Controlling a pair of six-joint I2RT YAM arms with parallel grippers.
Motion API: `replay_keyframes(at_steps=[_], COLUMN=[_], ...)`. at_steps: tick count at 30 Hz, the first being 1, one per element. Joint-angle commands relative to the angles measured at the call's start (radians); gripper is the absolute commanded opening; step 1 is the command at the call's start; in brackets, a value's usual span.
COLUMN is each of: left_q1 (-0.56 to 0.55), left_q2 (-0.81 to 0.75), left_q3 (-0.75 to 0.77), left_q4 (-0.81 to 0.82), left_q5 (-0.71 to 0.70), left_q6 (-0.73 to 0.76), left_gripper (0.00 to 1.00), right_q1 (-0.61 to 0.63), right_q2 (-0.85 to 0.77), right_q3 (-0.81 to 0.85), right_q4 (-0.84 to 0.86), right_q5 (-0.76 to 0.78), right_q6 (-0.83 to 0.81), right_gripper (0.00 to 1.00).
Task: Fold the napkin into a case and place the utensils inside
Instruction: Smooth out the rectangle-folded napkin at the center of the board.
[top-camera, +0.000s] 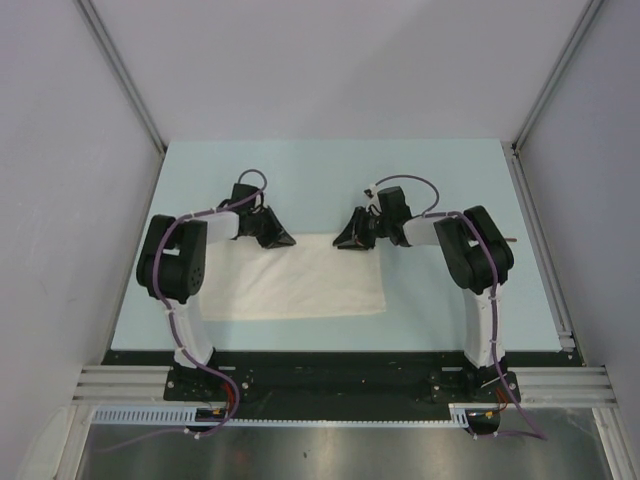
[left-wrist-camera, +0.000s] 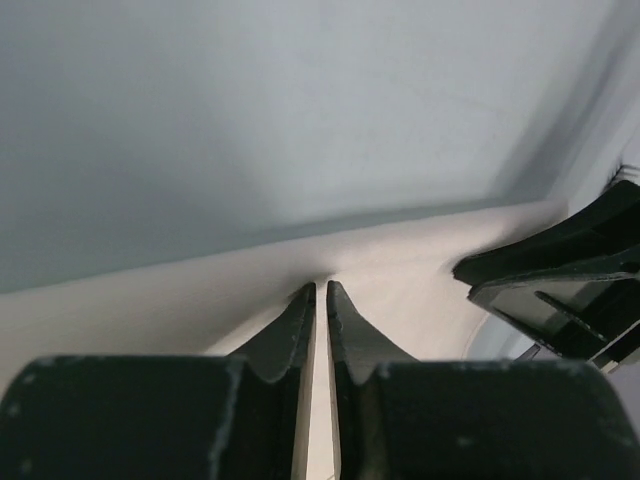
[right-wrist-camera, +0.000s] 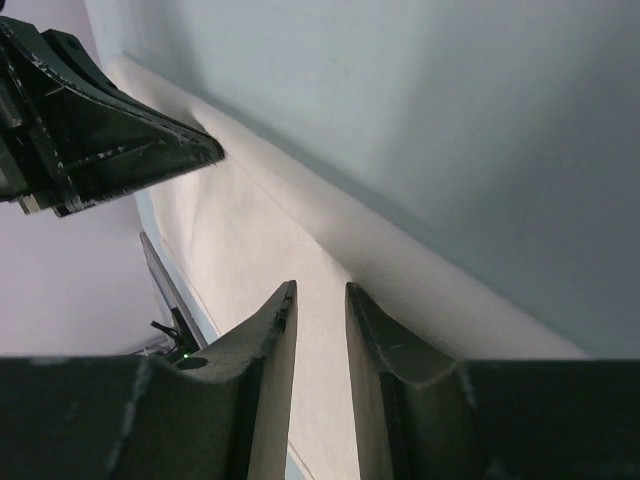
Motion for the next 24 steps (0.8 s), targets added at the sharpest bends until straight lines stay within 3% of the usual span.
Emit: replay_keyframes(at_steps=[1, 11, 17, 21, 24], left_q1=[0.088, 0.318, 0.436, 0.456, 0.452], left_q2=[-0.002, 0.035, 0.018, 0.027, -0.048], left_q3=[0.02, 0.075, 0.141, 0.274, 0.247], left_q4=[-0.041, -0.239, -0.317, -0.394, -0.351], left_q5=[-0.053, -0.059, -0.232, -0.358, -0.356], left_q6=[0.018, 0.152, 0.238, 0.291, 0.282], left_gripper=[0.13, 0.16, 0.18, 0.18, 0.19], right_q1=[-0.058, -0.109, -0.101, -0.086, -0.06], right_q2=[0.023, 0.023, 0.023, 0.009, -0.015], right_q3=[-0.028, -0.028, 0.014, 0.063, 0.112], right_q4=[0.074, 0.048, 0.022, -0.07, -0.141], right_q5=[-0.027, -0.03, -0.027, 0.008, 0.052], right_q6=[0.007, -0.002, -0.005, -0.06, -0.103], right_gripper=[0.3, 0.3, 0.3, 0.3, 0.3])
